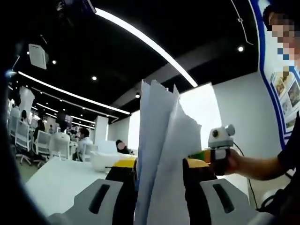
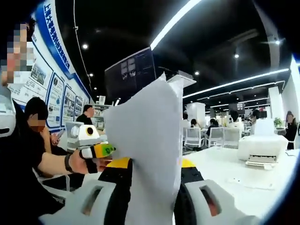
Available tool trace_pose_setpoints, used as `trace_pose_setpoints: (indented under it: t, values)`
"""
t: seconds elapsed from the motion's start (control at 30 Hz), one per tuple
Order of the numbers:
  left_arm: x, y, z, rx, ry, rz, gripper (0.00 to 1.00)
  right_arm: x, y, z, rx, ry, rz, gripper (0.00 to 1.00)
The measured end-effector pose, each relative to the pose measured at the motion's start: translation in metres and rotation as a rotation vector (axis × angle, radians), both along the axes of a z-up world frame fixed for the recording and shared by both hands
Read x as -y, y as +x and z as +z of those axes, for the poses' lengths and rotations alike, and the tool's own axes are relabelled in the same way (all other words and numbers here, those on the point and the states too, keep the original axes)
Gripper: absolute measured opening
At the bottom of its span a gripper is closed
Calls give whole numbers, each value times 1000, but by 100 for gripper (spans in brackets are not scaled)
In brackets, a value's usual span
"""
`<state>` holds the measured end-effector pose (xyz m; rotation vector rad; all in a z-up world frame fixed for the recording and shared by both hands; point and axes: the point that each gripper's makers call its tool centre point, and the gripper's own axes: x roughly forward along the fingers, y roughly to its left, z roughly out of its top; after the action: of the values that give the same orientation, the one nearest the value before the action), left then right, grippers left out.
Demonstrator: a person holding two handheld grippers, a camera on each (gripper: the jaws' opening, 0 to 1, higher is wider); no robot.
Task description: Organize the stack of printing papers by aligning and flattening the scattered papers on the table
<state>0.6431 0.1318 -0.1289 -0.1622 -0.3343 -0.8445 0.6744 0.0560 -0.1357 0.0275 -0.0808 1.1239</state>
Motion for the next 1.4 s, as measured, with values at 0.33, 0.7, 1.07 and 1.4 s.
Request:
trace_pose_setpoints:
  t: [0.33,0.7,1.07,1.4]
  values:
    - [-19,6,3,-10,-12,45,40,20,8,-4,-60,45,-45,34]
    - [-14,5,6,-5,-35,33,37,51,-1,2,-95,167,-89,26]
    - [-5,7,7,-18,-44,12,33,44,-12,5,-33,136,-77,8]
    - [-3,8,5,-25,-27,-12,25,55,-7,7,-17,127,-105,17]
